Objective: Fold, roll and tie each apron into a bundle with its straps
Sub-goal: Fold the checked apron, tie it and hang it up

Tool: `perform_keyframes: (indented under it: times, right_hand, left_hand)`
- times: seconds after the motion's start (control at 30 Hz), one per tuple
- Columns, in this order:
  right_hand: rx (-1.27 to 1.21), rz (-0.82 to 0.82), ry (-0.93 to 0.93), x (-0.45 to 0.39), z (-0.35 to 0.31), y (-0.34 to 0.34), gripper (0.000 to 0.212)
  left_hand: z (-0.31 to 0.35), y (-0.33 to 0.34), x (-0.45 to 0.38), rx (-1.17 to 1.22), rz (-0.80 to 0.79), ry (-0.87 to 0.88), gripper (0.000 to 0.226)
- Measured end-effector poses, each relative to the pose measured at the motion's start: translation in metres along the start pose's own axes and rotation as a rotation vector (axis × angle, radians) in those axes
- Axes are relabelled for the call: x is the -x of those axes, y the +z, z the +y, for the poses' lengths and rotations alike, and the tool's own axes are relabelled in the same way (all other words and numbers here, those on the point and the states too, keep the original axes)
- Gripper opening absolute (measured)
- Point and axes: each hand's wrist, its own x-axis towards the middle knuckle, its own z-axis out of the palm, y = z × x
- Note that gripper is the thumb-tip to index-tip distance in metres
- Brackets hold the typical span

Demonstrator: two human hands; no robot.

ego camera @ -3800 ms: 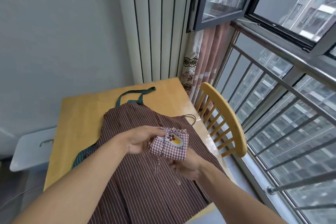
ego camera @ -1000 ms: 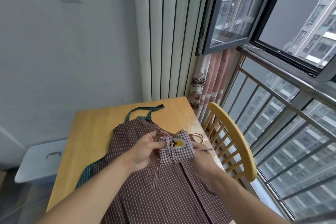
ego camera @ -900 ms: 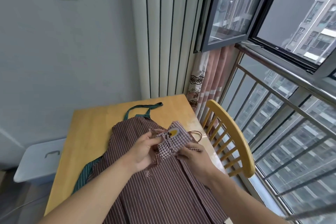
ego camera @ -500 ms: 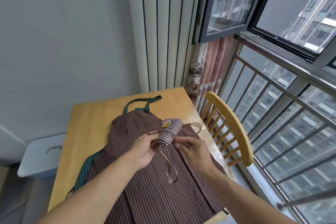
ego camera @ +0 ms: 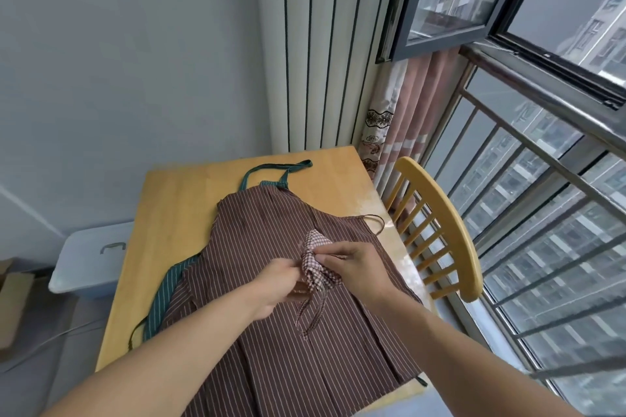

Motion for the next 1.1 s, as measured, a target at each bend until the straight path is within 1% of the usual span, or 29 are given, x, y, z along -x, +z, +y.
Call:
perform_keyframes:
  times: [0.07, 0.1, 0.13, 0.17, 0.2, 0.23, 0.3, 0.4, 0.47, 0.5, 0.53, 0.57, 0.63, 0.67, 0.7, 0.77, 0.8, 0.87, 0.9, 0.93, 0.97, 1.0, 1.07, 1.1]
  right_hand:
    - [-0.12, -0.045, 0.149, -0.008, 0.006, 0.002, 0.012]
    - [-0.152, -0.041, 0.183, -0.011, 0.011, 0.002, 0.013]
    - [-0.154, -0.027, 0.195, -0.012, 0.015, 0.003, 0.015]
    - [-0.102, -0.006, 0.177, -0.012, 0.019, 0.003, 0.015]
    - [-0.008, 0.015, 0.141, -0.012, 0.023, 0.001, 0.016]
    - [0.101, 0.025, 0.103, -0.013, 0.028, -0.001, 0.016]
    - [0.289, -0.002, 0.043, -0.017, 0.038, -0.008, 0.018]
    - [0.463, -0.062, -0.047, -0.027, 0.054, -0.013, 0.02]
    - [0.511, -0.053, -0.094, -0.028, 0.063, -0.008, 0.022]
    - [0.459, -0.022, -0.057, -0.026, 0.069, -0.004, 0.022]
    - [0.373, 0.038, 0.011, -0.025, 0.077, 0.002, 0.021]
    - [0.274, 0.122, 0.113, -0.025, 0.089, 0.01, 0.018]
    - [0.117, 0.293, 0.288, -0.021, 0.108, 0.024, 0.013]
    - [0.07, 0.335, 0.341, -0.019, 0.113, 0.029, 0.015]
    - [0.045, 0.349, 0.351, -0.018, 0.115, 0.034, 0.017]
    - [0.059, 0.326, 0.311, -0.015, 0.109, 0.044, 0.016]
    - [0.043, 0.288, 0.274, -0.011, 0.102, 0.046, 0.015]
    - [-0.053, 0.197, 0.242, -0.008, 0.086, 0.054, 0.02]
    - [-0.109, 0.169, 0.259, -0.009, 0.08, 0.059, 0.023]
    - [-0.156, 0.155, 0.294, -0.01, 0.079, 0.063, 0.025]
    - [-0.197, 0.152, 0.344, -0.011, 0.08, 0.068, 0.026]
    - [-0.213, 0.16, 0.397, -0.012, 0.086, 0.072, 0.026]
    - [-0.195, 0.174, 0.481, -0.014, 0.105, 0.078, 0.018]
    - [-0.15, 0.181, 0.519, -0.016, 0.116, 0.08, 0.016]
  left_hand:
    - [-0.01, 0.009, -0.003, 0.013, 0.103, 0.06, 0.021]
    - [-0.014, 0.013, -0.004, 0.039, 0.162, 0.096, 0.021]
    - [-0.017, 0.015, -0.006, 0.05, 0.222, 0.121, 0.021]
    - [-0.018, 0.016, -0.008, 0.058, 0.265, 0.13, 0.021]
    - [-0.019, 0.017, -0.013, 0.079, 0.268, 0.118, 0.021]
    - [-0.021, 0.018, -0.018, 0.11, 0.231, 0.092, 0.023]
    - [-0.025, 0.021, -0.031, 0.175, 0.087, 0.003, 0.03]
    - [-0.04, 0.024, -0.05, 0.305, -0.051, -0.088, 0.034]
    - [-0.056, 0.024, -0.061, 0.387, -0.1, -0.099, 0.032]
    - [-0.064, 0.024, -0.065, 0.395, -0.11, -0.1, 0.031]
    - [-0.072, 0.024, -0.071, 0.356, -0.098, -0.098, 0.03]
    - [-0.082, 0.022, -0.079, 0.266, -0.063, -0.086, 0.03]
    - [-0.094, 0.017, -0.092, -0.07, 0.052, 0.014, 0.028]
    - [-0.096, 0.013, -0.096, -0.233, 0.113, 0.074, 0.026]
    - [-0.098, 0.008, -0.099, -0.34, 0.159, 0.148, 0.024]
    - [-0.098, -0.003, -0.095, -0.442, 0.243, 0.321, 0.026]
    - [-0.096, -0.009, -0.088, -0.492, 0.311, 0.424, 0.026]
    - [-0.09, -0.022, -0.071, -0.612, 0.45, 0.631, 0.025]
    - [-0.085, -0.029, -0.066, -0.651, 0.473, 0.721, 0.024]
    - [-0.079, -0.036, -0.063, -0.701, 0.461, 0.772, 0.023]
    - [-0.075, -0.042, -0.064, -0.753, 0.424, 0.778, 0.022]
    - [-0.071, -0.045, -0.063, -0.787, 0.368, 0.721, 0.02]
    - [-0.075, -0.048, -0.075, -0.771, 0.227, 0.481, 0.016]
    - [-0.081, -0.05, -0.086, -0.71, 0.165, 0.363, 0.014]
